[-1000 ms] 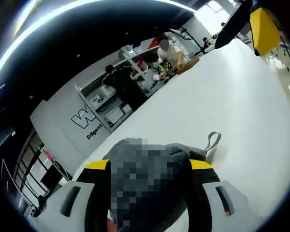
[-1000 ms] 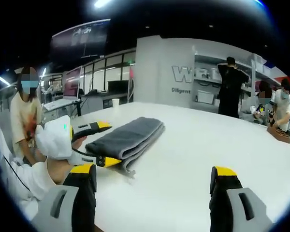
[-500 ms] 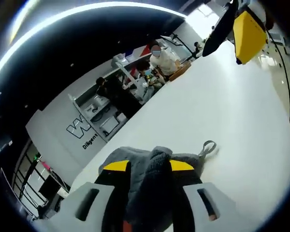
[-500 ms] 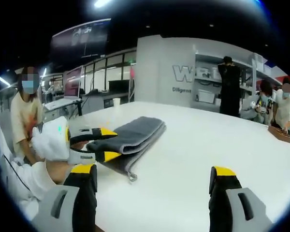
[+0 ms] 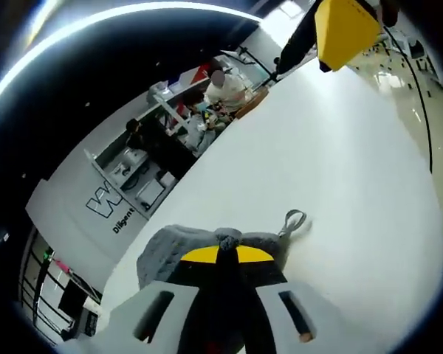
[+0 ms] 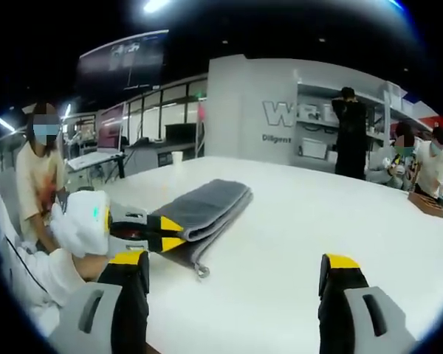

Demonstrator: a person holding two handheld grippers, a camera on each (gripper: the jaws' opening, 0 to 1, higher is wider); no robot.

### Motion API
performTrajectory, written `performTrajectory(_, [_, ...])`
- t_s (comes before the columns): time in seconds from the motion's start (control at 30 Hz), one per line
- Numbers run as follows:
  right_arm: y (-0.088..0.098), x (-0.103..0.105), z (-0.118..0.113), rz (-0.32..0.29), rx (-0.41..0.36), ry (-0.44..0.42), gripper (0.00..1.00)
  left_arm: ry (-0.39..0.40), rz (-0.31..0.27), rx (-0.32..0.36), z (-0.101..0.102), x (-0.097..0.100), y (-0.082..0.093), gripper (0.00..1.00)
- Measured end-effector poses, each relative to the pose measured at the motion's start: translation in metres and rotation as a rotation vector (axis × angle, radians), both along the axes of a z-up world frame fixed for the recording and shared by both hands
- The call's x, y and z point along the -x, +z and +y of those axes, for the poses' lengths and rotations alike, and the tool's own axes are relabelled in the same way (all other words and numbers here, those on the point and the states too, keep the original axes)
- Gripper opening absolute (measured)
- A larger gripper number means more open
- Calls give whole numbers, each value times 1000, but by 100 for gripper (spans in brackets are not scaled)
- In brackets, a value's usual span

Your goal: Open the folded towel by lifting each exposed corner and separating the folded layers until the towel lies flat within the target outline without major curled edges

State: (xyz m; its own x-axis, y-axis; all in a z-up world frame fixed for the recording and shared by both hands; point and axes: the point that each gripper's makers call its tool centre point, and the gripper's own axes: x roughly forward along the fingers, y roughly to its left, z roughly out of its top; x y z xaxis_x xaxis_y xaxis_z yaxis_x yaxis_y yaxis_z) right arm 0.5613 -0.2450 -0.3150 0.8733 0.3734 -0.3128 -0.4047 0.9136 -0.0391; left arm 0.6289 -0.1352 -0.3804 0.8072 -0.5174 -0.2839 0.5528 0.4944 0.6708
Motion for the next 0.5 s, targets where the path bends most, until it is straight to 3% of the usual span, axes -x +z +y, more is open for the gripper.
performTrajectory(0.2, [1,2,0,-2,2,0,95,2,32,16,0,1,-3,4])
performTrajectory(0.33, [2,1,-1,-4,-2,-5,95,8,123,104,3,2,-9,4])
performTrajectory(0.5, [1,1,1,-3,0,2,95,13,162,203,8,2,1,4])
